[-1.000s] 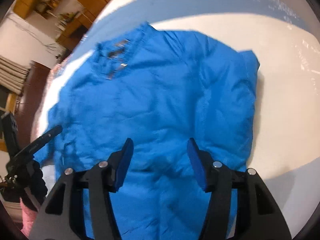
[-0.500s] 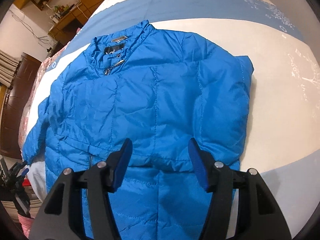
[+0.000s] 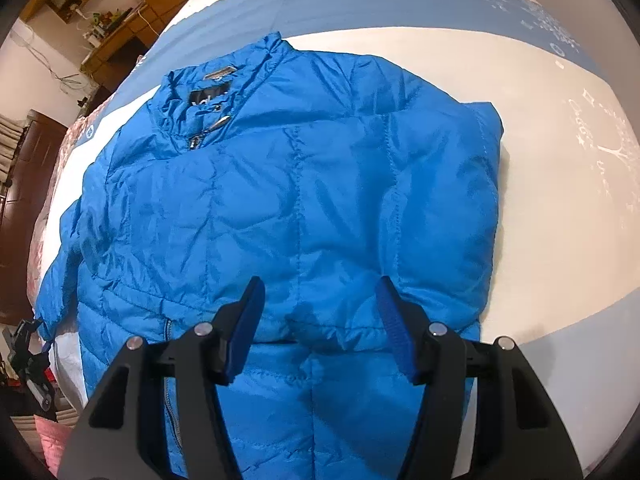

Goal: Fold large clothes
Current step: 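Grasp the white-trimmed cuff of the other sleeve with the left tool, then lift the sleeve and lay it across the jacket front, open left tool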

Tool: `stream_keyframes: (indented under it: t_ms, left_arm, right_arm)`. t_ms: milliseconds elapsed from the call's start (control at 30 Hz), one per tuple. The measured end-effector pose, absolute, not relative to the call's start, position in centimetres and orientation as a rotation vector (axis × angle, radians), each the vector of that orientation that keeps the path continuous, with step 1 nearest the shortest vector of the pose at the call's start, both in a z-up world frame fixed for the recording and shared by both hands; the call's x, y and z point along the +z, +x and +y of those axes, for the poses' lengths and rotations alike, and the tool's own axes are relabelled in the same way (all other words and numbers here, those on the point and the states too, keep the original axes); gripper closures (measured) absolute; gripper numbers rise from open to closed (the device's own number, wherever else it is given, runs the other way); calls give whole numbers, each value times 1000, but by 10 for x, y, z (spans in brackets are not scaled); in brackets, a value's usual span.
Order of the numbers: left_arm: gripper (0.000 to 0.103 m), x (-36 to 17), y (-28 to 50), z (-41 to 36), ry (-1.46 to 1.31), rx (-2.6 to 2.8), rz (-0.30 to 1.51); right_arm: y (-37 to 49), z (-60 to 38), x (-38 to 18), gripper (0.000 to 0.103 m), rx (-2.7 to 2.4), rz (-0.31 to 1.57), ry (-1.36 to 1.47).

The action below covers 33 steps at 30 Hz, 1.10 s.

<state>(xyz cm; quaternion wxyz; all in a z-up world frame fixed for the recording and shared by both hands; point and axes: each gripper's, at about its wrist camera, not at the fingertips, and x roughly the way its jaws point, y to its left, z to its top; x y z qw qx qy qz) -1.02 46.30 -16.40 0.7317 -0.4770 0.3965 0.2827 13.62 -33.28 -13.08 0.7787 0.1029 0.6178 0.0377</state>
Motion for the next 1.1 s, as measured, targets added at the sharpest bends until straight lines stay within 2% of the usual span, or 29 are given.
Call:
stream_keyframes:
  t_ms: [33,100,200,300,567,733,933,1100]
  left_arm:
    - [53,-165,-8,468,-1058,639,865]
    - [71,-167,-10,471,-1082,662,845]
    - [84,-167,-9,470,-1096,650,816]
    - [89,-159,-3,464,-1056,643,805]
    - [90,-82,27,410,-825,510,709]
    - [90,-21,72,321,-604,329,694]
    - [90,8,123,203,-416,92,709]
    - [90,5,160,105,-288,-107,752]
  right_arm:
    - [137,-333,-133,45,79,1339,222]
    - [137,-334,-137,45,73,1349,223]
    - [141,-336,-152,45,59,1377,223]
    - [143,-337,-166,44,59,1386,231]
    - [136,-349,-138,44,83,1334,291]
    - [120,-360,-111,44,83,1274,279]
    - [106,-368,-101,44,85,1251,288]
    - [101,-372,-103,44,80,1248,288]
